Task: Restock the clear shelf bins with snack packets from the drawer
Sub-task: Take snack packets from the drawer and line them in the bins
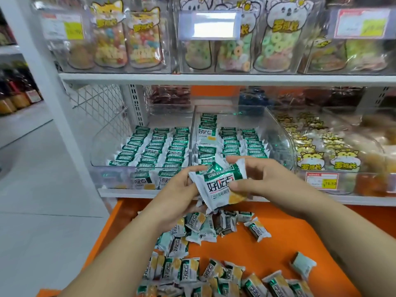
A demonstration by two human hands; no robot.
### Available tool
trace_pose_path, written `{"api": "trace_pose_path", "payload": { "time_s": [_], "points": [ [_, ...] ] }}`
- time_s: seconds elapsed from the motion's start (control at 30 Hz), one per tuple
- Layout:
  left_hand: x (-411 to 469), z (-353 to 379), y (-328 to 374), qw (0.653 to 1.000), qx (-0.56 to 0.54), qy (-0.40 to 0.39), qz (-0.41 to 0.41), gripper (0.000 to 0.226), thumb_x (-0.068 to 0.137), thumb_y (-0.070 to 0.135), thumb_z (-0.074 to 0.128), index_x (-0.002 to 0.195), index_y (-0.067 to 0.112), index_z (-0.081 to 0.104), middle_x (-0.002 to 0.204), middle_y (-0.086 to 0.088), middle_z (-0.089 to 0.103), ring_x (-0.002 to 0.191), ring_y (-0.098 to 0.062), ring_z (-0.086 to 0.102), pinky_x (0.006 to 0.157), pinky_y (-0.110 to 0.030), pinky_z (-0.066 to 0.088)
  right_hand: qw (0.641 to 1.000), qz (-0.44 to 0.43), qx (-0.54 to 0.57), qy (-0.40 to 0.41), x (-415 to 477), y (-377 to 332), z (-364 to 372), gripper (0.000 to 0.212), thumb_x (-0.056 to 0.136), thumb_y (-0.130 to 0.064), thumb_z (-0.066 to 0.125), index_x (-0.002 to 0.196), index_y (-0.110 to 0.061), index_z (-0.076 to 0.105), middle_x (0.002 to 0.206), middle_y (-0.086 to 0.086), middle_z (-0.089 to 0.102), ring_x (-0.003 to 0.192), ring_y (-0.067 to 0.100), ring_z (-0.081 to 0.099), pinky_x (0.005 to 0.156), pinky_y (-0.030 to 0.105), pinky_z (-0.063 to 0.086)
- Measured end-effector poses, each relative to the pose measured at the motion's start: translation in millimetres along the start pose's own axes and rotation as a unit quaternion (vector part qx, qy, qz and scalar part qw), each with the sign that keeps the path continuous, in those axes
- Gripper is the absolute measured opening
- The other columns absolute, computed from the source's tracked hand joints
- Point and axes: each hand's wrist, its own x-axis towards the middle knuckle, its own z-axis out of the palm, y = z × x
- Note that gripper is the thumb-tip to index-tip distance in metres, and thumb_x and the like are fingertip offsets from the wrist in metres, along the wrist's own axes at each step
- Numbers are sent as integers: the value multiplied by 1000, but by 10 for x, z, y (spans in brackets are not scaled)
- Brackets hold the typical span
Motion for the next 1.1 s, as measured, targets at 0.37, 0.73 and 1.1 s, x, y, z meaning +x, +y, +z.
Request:
{"api": "trace_pose_path", "payload": {
  "time_s": [0.37, 0.73, 1.1],
  "points": [
    [-53, 6, -76, 992, -115, 23, -47, 66, 80, 62, 39, 128, 19, 53, 100, -10, 73, 93, -21, 71, 83, -39, 56, 999, 6, -29, -24, 91, 21, 113, 47, 83, -22, 70, 123, -36, 49, 112, -9, 57, 92, -4, 64, 74, 17, 53],
    [-109, -67, -140, 998, -26, -34, 50, 85, 61, 31, 81, 135, 21, 41, 121, -2, 66, 115, -19, 60, 99, -35, 46, 1000, -9, 7, -9, 142, 17, 142, 43, 76, -27, 74, 115, -26, 57, 104, -2, 58, 76, -3, 64, 68, 19, 52],
    [98, -137, 140, 990, 75, -15, 118, 91, 54, 34, 85, 132, 40, 38, 124, 1, 61, 107, -13, 64, 81, -24, 52, 994, 20, 64, -90, 420, 18, -107, 101, 50, -40, 91, 135, -52, 37, 152, 6, 34, 137, 21, 38, 107, 43, 41]
  ]
}}
